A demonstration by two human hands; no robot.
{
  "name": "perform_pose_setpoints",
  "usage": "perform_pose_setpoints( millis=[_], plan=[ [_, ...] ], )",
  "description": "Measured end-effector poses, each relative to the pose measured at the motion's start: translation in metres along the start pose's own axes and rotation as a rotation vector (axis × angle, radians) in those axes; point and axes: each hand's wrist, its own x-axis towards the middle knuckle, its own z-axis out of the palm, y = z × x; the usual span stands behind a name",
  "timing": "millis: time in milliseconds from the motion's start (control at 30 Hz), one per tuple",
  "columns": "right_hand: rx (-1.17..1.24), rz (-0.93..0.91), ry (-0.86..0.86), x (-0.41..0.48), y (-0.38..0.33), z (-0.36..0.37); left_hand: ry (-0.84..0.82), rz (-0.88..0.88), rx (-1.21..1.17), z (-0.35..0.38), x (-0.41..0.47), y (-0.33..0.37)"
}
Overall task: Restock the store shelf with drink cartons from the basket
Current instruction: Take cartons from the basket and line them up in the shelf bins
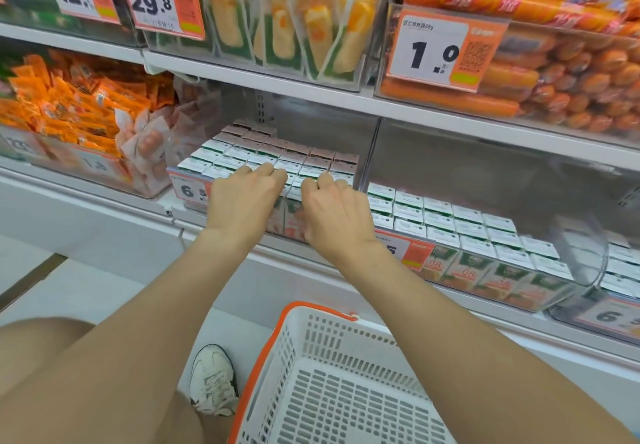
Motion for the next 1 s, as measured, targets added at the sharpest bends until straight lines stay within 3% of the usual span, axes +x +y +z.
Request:
perform_pose_setpoints(
  millis=[133,300,400,500,567,667,767,1000],
  plan=[
    [0.070,-0.052,0.035,-0.001,0.004,0.000,-0.082,-0.031,0.014,-0.010,0.000,0.008],
    [0.204,-0.168,0.156,-0.037,0.051,-0.025,-0.016,-0.038,-0.034,-0.033,-0.008,0.056],
    [0.164,-0.020,0.169,-0.069,0.108,-0.035,0.192,0.118,-0.149,-0.044,-0.011,0.094],
    [0.049,0.226,-0.015,-0.083,0.173,-0.036,0.328,0.372,-0.253,-0.049,-0.012,0.133],
    [0.013,0.379,-0.134,-0.088,0.214,-0.027,0.282,0.464,-0.284,-0.044,-0.012,0.155],
    [0.160,0.522,-0.262,-0.094,0.250,-0.007,0.143,0.496,-0.227,-0.033,-0.009,0.172],
    [0.338,0.560,-0.420,-0.088,0.256,0.009,0.049,0.457,-0.118,-0.028,-0.002,0.176],
    [0.373,0.519,-0.508,-0.066,0.253,0.006,-0.062,0.436,0.002,-0.014,-0.007,0.186]
  ],
)
